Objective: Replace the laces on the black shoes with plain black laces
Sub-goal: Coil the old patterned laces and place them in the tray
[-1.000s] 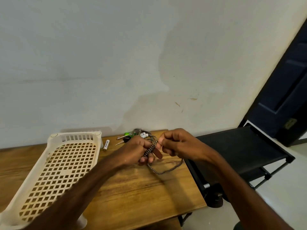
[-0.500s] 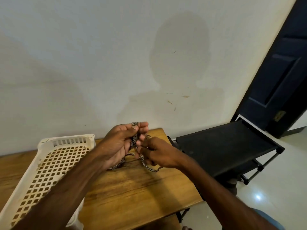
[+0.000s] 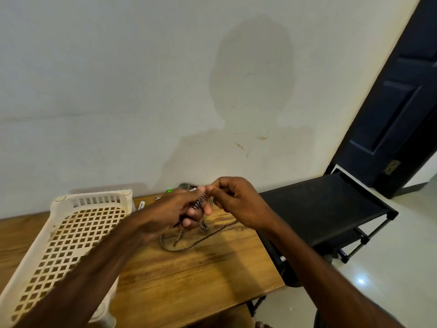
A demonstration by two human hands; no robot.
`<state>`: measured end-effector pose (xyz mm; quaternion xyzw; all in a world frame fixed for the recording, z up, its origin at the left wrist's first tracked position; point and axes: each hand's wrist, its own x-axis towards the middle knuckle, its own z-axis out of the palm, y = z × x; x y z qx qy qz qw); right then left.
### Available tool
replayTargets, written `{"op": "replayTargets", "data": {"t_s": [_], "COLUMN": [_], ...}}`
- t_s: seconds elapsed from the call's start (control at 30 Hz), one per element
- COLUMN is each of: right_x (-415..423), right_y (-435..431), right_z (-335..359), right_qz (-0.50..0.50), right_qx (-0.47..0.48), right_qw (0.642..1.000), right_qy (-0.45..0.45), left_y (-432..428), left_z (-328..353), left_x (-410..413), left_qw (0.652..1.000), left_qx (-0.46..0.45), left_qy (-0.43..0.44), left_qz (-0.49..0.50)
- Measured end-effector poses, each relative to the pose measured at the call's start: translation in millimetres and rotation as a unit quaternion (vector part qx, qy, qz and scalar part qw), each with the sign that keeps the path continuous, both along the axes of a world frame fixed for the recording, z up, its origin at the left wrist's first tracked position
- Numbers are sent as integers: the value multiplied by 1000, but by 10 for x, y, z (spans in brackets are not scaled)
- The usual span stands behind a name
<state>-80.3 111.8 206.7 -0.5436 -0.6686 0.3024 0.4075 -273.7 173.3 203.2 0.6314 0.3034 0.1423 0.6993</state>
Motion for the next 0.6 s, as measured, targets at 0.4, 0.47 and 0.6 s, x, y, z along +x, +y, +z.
{"op": "replayTargets", "data": {"t_s": [0.4,0.47,0.6], "right_x": [-259,-218,-50], "right_y": [-42,-45,-2], "right_z": [-116,-81,-1], "right_qz": [158,178,133], "right_qx": [-69,-75,-65], "right_qw": [978,977,989], "right_qy": [-117,-90,-9], "left_y": [49,38,-12], "left_z": [-58,-92,-92], "left_x": [40,22,-5], "left_qw": [966,972,989], "left_qx": [-13,20,16], "left_qy": [-140,-81,9], "left_qz": [215,220,145]}}
